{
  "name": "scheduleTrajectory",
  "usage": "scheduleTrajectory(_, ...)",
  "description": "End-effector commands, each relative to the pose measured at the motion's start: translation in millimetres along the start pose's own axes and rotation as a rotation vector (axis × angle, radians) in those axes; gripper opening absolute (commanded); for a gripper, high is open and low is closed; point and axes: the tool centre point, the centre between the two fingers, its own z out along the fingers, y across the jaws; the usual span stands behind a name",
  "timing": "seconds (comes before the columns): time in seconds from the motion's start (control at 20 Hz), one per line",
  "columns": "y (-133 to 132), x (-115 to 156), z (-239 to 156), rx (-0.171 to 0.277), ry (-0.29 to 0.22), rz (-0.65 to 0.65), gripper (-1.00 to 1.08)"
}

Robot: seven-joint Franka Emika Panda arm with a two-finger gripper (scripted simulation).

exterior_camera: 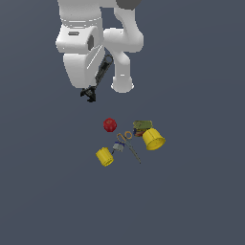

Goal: Pick up a designated object from a clutter of objects.

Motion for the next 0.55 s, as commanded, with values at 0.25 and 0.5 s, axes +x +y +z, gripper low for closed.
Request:
scheduleTrajectory(0.25, -3, -12, -19, 0.0, 0.0, 0.0, -1.0)
scheduleTrajectory(0.5, -5, -17, -27, 0.0, 0.0, 0.0, -1.0)
